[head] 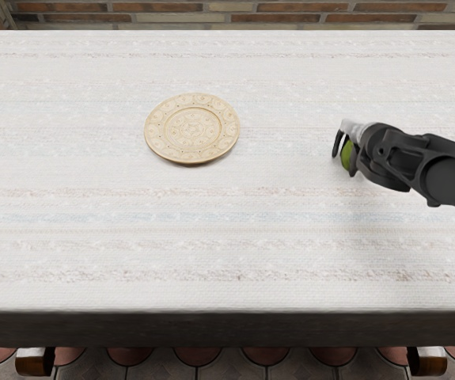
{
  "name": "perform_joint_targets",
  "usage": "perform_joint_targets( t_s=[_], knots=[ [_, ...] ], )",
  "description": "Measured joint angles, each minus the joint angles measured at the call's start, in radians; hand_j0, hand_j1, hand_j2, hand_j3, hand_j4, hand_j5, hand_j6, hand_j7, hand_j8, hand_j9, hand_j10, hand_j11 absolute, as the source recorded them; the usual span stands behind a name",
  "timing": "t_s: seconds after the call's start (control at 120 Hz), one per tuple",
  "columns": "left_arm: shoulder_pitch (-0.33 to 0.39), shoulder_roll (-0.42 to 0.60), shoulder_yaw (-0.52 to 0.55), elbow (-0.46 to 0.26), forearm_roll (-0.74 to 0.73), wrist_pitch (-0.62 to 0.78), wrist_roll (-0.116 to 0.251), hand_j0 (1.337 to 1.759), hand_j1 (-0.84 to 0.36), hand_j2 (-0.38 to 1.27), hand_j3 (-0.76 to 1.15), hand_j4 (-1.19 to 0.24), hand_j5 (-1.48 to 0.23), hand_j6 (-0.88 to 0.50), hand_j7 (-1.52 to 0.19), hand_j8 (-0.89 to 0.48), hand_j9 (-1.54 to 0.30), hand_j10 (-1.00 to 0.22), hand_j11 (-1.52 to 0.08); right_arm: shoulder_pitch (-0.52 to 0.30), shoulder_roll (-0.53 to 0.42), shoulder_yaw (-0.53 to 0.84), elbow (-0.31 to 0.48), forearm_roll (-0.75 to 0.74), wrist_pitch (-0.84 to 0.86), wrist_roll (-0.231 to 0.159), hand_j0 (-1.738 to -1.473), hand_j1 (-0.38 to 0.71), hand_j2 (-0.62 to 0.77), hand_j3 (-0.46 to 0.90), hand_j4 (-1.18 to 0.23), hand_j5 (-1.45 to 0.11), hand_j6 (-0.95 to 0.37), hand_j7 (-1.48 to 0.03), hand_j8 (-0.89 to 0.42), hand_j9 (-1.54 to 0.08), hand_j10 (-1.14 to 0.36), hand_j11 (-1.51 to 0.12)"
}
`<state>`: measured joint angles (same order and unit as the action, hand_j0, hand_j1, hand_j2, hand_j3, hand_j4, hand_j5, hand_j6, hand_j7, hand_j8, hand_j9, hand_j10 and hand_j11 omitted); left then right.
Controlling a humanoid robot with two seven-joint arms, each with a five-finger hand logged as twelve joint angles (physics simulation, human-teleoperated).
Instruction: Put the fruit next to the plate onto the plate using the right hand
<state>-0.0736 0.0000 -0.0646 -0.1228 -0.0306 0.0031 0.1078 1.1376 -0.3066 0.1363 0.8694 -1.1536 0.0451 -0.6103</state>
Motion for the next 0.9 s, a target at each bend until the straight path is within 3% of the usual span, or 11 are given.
perform_joint_targets(
  t_s=[0.208,0.433,0.592,0.808,0.9],
  knots=[
    [0.001,0.0,0.0,0.0,0.0,0.0,0.0,1.658,0.33,0.0,0.0,-0.02,-0.02,-0.02,-0.02,-0.02,-0.02,-0.02,-0.02,0.066,0.021,0.003,0.008,-0.001,0.051,0.0,-1.646,0.22,0.14,0.0,-0.8,-1.07,-0.49,-1.06,-0.35,-1.09,-0.53,-1.11],
    [0.0,0.0,0.0,0.0,0.0,0.0,0.0,1.658,0.33,0.0,0.0,-0.02,-0.02,-0.02,-0.02,-0.02,-0.02,-0.02,-0.02,0.185,0.185,-0.028,0.008,-0.034,0.067,0.0,-1.647,0.24,0.21,0.0,-0.82,-1.12,-0.49,-1.09,-0.33,-1.13,-0.53,-1.14],
    [0.0,0.0,0.0,0.0,0.0,0.0,0.0,1.658,0.33,0.0,0.0,-0.02,-0.02,-0.02,-0.02,-0.02,-0.02,-0.02,-0.02,0.218,0.28,-0.033,-0.071,-0.075,0.039,0.0,-1.648,0.25,0.21,0.0,-0.82,-1.16,-0.47,-1.1,-0.31,-1.16,-0.51,-1.17],
    [0.001,0.0,0.0,0.0,0.0,0.0,0.0,1.658,0.33,0.0,0.0,-0.02,-0.02,-0.02,-0.02,-0.02,-0.02,-0.02,-0.02,0.224,0.303,-0.081,-0.159,-0.094,-0.04,-0.001,-1.646,0.23,0.17,0.0,-0.82,-1.17,-0.49,-1.11,-0.32,-1.16,-0.53,-1.15],
    [0.0,0.0,0.0,0.0,0.0,0.0,0.0,1.658,0.33,0.0,0.0,-0.02,-0.02,-0.02,-0.02,-0.02,-0.02,-0.02,-0.02,0.22,0.305,-0.108,-0.169,-0.095,-0.055,0.002,-1.647,0.24,0.23,0.0,-0.81,-1.14,-0.5,-1.09,-0.33,-1.13,-0.54,-1.12]
  ],
)
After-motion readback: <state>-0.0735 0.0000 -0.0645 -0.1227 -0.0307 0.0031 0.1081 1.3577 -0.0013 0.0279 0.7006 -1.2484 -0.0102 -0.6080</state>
